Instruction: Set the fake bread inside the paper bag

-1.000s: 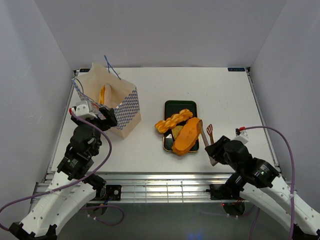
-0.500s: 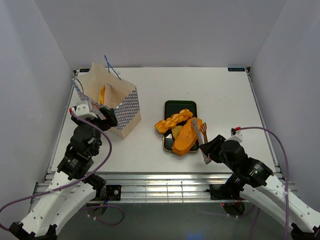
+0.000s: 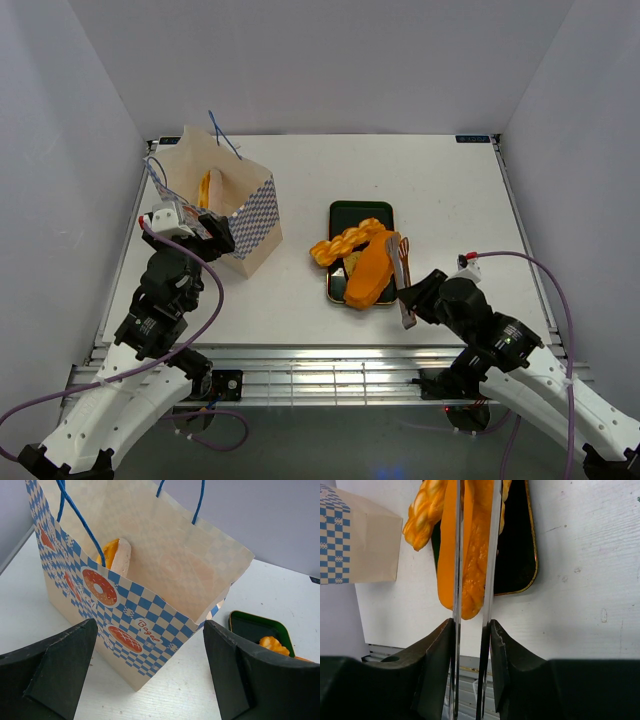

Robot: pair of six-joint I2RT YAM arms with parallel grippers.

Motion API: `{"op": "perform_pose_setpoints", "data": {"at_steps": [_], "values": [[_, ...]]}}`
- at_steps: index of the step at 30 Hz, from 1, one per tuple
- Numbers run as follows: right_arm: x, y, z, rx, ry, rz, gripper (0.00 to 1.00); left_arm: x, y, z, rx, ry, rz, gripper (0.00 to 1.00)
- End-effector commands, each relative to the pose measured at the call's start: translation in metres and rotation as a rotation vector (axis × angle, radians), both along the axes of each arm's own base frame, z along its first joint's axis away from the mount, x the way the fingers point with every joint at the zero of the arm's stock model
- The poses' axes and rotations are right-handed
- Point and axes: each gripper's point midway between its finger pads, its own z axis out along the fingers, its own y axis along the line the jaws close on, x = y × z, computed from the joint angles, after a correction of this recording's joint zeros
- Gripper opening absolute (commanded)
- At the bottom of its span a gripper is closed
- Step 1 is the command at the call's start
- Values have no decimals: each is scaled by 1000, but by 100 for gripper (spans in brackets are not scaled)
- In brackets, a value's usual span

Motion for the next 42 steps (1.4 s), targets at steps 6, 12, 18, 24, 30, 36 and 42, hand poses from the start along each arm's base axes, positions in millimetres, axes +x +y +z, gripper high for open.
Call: {"op": "perform_pose_setpoints", "data": {"at_steps": [6, 12, 18, 24, 30, 36, 42], "values": [[13, 7, 61, 59, -147, 13, 11, -2, -3, 5, -7, -11, -17, 97], [16, 8, 97, 51, -223, 43, 8, -1, -3, 4, -6, -9, -17, 97], [20, 7, 126, 31, -295, 65, 8, -1, -2, 4, -7, -11, -14, 97], [23, 13, 151, 30, -350, 96, 8, -1, -2, 3, -3, -5, -11, 97], [27, 14, 184, 25, -424, 105, 8, 0, -3, 3, -3, -5, -12, 97], [31, 14, 215, 34, -489, 101, 8, 0, -3, 2, -3, -4, -12, 97], [32, 20, 245, 53, -546, 124, 8, 0, -3, 2, -3, -4, -14, 97]]}}
